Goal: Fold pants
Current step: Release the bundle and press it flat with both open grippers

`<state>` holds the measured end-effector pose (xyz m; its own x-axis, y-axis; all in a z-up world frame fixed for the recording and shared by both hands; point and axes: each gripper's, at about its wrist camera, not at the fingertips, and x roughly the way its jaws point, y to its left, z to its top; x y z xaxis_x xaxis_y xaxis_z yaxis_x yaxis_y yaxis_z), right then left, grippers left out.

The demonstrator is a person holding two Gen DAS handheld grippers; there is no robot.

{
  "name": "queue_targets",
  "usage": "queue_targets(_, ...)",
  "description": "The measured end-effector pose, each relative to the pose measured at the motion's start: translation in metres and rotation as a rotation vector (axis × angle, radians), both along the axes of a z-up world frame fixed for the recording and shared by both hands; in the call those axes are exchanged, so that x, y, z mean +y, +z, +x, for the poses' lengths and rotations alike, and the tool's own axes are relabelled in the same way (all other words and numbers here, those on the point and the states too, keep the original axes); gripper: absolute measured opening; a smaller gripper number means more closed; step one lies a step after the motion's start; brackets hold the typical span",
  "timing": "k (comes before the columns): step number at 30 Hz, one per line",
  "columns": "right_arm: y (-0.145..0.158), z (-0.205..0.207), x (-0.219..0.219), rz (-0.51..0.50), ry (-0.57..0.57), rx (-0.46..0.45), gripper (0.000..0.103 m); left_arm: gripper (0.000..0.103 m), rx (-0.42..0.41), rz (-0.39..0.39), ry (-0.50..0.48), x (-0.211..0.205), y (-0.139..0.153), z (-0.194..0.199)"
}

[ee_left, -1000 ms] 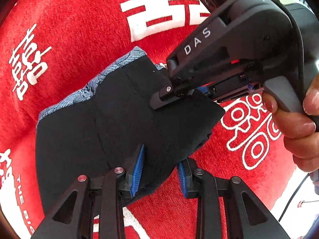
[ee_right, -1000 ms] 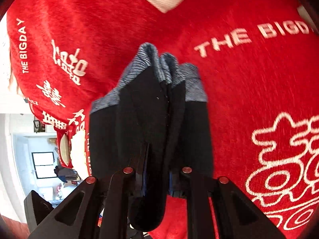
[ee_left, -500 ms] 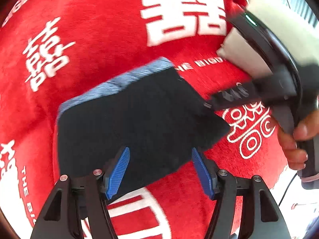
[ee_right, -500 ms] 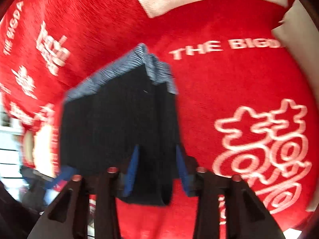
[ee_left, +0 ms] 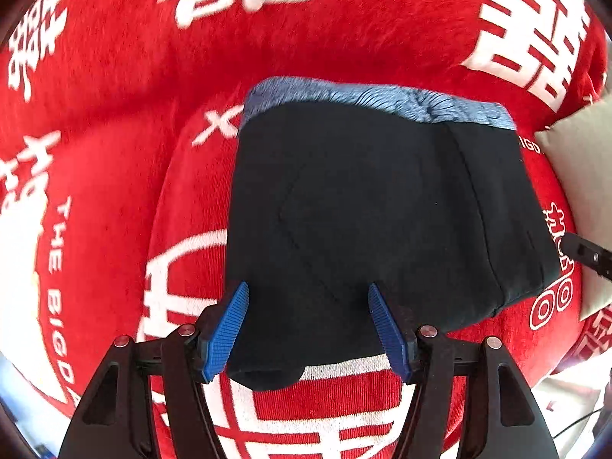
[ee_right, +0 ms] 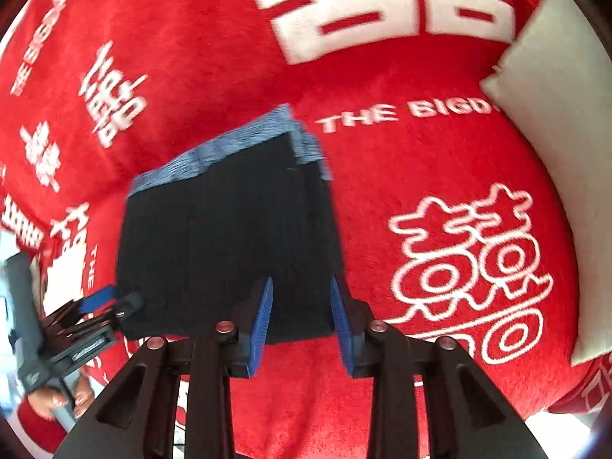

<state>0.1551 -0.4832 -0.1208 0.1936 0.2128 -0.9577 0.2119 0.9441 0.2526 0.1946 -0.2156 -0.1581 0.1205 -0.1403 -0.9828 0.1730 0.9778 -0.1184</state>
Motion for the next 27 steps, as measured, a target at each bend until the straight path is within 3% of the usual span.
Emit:
queue_targets(1, -0.004, 0.002, 0.007, -0.004, 0.021, 0.008, 0.034, 0.078, -0.004, 0.006, -0.006, 0.0, -0.002, -0.001)
queue_targets(5, -0.024, 0.002, 0.019, -0.033, 0.049, 0.069, 0.034, 0.081, 0.01, 0.011, 0.006, 0.0, -0.011, -0.003)
queue_targets(7, -0.032, 0.001, 0.021, -0.044, 0.041, 0.081, 0.034, 0.089, 0.01, 0.014, 0.003, 0.0, -0.013, -0.005)
queue_targets(17, -0.045, 0.001, 0.035, -0.108, 0.063, 0.099, 0.037, 0.093, 0.074, -0.035, 0.036, 0.008, -0.027, 0.004)
queue_targets(27, -0.049, 0.002, 0.039, -0.136, -0.014, 0.117, 0.041, 0.093, 0.111, -0.048, 0.01, 0.015, -0.024, 0.003)
